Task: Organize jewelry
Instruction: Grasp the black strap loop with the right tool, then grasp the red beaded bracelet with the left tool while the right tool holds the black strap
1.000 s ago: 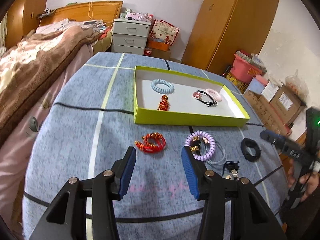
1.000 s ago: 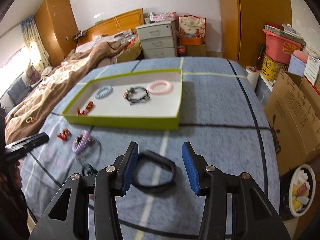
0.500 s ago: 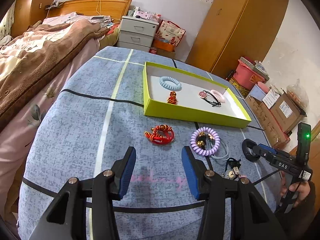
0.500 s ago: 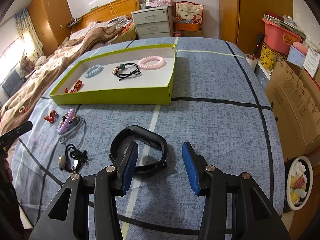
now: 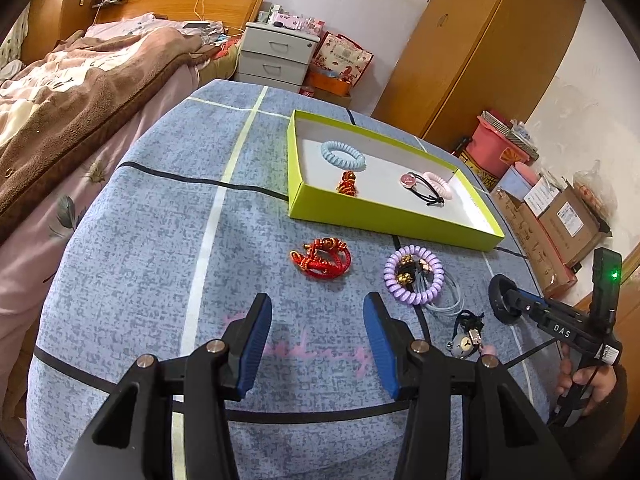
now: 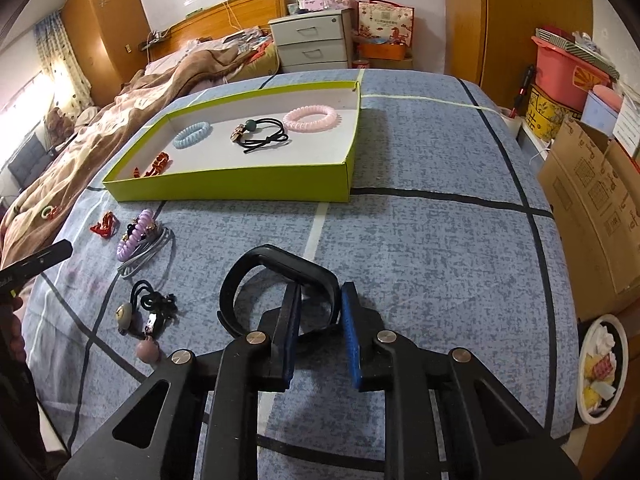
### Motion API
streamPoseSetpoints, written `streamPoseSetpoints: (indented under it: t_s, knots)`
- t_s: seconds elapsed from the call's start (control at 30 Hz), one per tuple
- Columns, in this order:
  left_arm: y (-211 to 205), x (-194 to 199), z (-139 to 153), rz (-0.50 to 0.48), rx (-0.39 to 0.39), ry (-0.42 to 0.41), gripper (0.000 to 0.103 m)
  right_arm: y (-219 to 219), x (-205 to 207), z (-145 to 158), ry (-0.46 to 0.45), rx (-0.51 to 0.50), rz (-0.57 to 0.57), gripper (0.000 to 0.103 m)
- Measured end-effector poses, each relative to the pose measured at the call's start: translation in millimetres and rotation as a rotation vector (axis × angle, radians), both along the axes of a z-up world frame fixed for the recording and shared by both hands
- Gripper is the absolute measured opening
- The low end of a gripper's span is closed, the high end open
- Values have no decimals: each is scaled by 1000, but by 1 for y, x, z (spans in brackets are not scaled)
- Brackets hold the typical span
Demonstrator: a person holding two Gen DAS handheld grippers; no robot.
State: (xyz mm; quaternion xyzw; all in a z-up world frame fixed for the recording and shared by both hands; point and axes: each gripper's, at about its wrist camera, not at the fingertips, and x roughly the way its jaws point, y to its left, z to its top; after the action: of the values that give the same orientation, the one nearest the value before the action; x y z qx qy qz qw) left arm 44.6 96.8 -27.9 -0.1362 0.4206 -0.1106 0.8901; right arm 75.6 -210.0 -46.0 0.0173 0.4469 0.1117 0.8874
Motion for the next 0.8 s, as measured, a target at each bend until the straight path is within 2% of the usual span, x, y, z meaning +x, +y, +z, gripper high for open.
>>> streamPoseSetpoints:
  t_s: [0.43, 0.57, 0.67, 0.8]
  knots:
    - [-11, 15, -3, -30, 44, 16, 50, -17, -8, 11, -51, 44, -67, 15]
    - [-22, 23, -2, -36, 145, 5, 50, -23, -9, 14, -56, 78, -89, 15]
    - [-25, 31, -2, -36, 140, 8, 50, -25, -9, 15, -57, 92, -99, 15]
    - [-33, 40, -2, -47, 191, 3, 50, -22, -8, 16, -57, 95, -95, 15]
